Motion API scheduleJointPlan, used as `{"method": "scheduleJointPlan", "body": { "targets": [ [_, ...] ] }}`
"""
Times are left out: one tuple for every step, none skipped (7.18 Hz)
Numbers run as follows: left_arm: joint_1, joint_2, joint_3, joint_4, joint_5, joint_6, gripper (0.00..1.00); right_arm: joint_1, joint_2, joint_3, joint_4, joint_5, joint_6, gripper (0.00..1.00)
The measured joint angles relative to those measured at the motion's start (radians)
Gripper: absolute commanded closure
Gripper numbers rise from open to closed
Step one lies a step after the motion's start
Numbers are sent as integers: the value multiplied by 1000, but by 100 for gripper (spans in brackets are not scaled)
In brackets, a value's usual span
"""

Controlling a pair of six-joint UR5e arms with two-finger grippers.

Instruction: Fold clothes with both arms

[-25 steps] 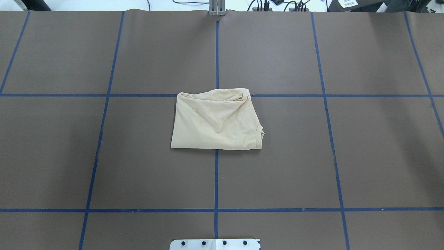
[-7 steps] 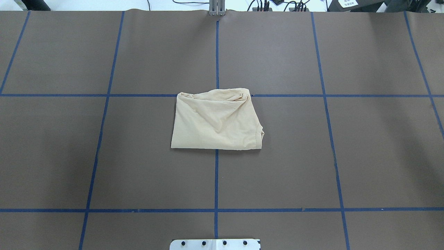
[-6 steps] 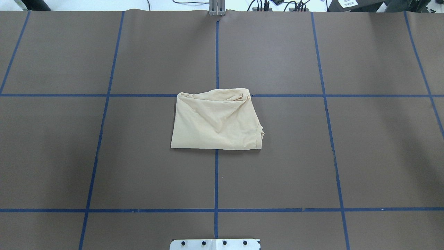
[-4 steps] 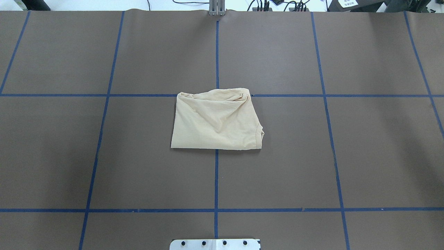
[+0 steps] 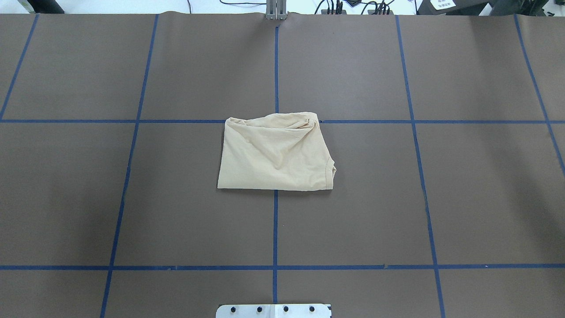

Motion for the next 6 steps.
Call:
{"method": "scheduleJointPlan", "body": {
  "targets": [
    [1,-4,9,0,0,0,0,0,-5,-2,-1,0,0,0],
    [1,-8,12,0,0,0,0,-1,-8,-4,-1,0,0,0],
    [1,-9,6,-1,0,1,0,-1,-6,-10,-1,0,3,0],
    [1,-9,-3,0,0,0,0,-1,-3,-22,-3,3,7,0],
    [0,-9,-12,1,0,0,0,-1,-5,-33,-2,4,6,0],
    [-1,-8,-19,2,0,0,0,-1,-4,-41,-1,2,7,0]
  ]
}}
